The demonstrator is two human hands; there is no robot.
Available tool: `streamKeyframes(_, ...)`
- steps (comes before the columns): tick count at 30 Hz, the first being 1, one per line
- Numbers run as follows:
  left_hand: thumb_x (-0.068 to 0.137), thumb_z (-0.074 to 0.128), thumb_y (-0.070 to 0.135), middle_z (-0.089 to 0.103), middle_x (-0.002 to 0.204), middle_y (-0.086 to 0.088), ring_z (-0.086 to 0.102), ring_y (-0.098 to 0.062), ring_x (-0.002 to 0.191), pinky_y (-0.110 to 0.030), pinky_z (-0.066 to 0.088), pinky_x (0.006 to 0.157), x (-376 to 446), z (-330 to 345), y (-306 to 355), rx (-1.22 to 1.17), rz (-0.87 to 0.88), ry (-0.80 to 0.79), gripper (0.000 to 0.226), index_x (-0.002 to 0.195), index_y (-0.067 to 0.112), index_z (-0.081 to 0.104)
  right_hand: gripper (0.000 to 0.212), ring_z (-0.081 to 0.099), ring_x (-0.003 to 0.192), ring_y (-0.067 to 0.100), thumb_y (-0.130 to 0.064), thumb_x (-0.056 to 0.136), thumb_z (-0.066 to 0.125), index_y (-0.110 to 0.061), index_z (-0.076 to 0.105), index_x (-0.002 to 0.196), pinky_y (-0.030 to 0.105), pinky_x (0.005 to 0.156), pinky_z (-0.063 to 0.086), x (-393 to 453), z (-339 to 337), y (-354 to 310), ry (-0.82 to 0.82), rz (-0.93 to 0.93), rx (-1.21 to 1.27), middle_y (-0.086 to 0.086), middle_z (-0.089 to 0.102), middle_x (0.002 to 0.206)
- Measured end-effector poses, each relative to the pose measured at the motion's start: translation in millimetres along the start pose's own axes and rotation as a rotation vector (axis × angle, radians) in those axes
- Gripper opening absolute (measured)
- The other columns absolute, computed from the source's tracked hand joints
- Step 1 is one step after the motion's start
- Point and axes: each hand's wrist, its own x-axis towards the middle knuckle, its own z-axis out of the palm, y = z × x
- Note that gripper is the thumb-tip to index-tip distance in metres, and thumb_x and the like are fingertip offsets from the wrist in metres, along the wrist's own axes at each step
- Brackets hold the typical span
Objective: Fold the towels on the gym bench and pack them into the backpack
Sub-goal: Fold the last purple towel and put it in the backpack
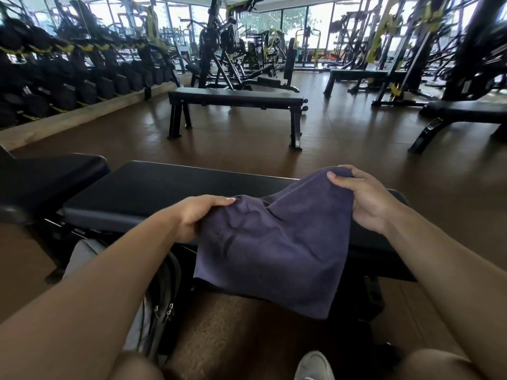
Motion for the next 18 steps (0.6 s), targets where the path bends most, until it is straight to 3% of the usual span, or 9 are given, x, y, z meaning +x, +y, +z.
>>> streamKeyframes(3, 0.093, 0.059, 0.015, 0.073, 0.117, -0.015, 0.067, -0.031, 0.106, -0.042, 0.049, 0.097, -2.2, -3.9, 2.6, -0.127, 0.088, -0.03, 0.027, 0.114, 0.007, 0.074, 0.021, 0.072, 0.09, 0.017, -0.02, 0.086, 0.073, -0.017, 0.068, 0.107, 0.029, 0.073, 0.058, -2.8, -0.4, -2.1, -0.041, -0.012, 0.03, 0.003, 0.074, 0.1)
streamKeyframes(6, 0.089, 0.062, 0.007, 0.072, 0.095, -0.011, 0.067, -0.025, 0.088, -0.039, 0.05, 0.089, -4.2, -6.7, 2.7, -0.229, 0.162, -0.053, 0.007, 0.088, 0.012, 0.068, 0.017, 0.071, 0.086, 0.016, -0.019, 0.086, 0.07, -0.018, 0.069, 0.103, 0.028, 0.071, 0.058, -5.9, -0.8, -4.3, -0.102, -0.02, 0.024, 0.002, 0.073, 0.096)
streamKeyframes(8, 0.085, 0.067, 0.0, 0.064, 0.085, -0.006, 0.064, -0.019, 0.078, -0.033, 0.051, 0.081, 0.1, -9.2, 2.0, -0.332, 0.233, -0.02, 0.028, 0.076, 0.019, 0.049, 0.013, 0.07, 0.082, 0.015, -0.018, 0.087, 0.068, -0.02, 0.071, 0.1, 0.026, 0.069, 0.057, -7.4, -0.3, -4.1, -0.133, -0.017, -0.012, 0.0, 0.072, 0.091)
streamKeyframes(12, 0.086, 0.057, -0.02, 0.067, 0.091, -0.008, 0.067, -0.017, 0.075, -0.03, 0.055, 0.078, 6.6, -11.8, -2.5, -0.441, 0.285, 0.098, 0.041, 0.1, 0.018, 0.052, 0.013, 0.071, 0.08, 0.015, -0.016, 0.085, 0.069, -0.024, 0.075, 0.095, 0.027, 0.069, 0.057, -6.9, 0.5, -1.0, -0.149, -0.001, -0.072, 0.001, 0.072, 0.09)
streamKeyframes(15, 0.086, 0.054, -0.022, 0.07, 0.089, -0.011, 0.071, -0.016, 0.068, -0.027, 0.06, 0.063, 1.8, -13.3, -3.0, -0.42, 0.223, 0.079, 0.054, 0.124, 0.017, 0.055, 0.016, 0.07, 0.081, 0.016, -0.012, 0.091, 0.066, -0.025, 0.075, 0.093, 0.028, 0.07, 0.056, -5.9, 1.4, -0.3, -0.132, -0.009, -0.103, 0.002, 0.072, 0.09)
streamKeyframes(18, 0.088, 0.057, -0.017, 0.069, 0.108, -0.015, 0.07, -0.019, 0.081, -0.025, 0.061, 0.062, -5.3, -17.6, -4.2, -0.383, 0.184, 0.049, 0.058, 0.135, 0.014, 0.05, 0.016, 0.07, 0.077, 0.015, -0.007, 0.095, 0.062, -0.02, 0.073, 0.095, 0.028, 0.067, 0.056, -5.1, 2.3, 1.3, -0.067, -0.048, -0.11, 0.002, 0.072, 0.086)
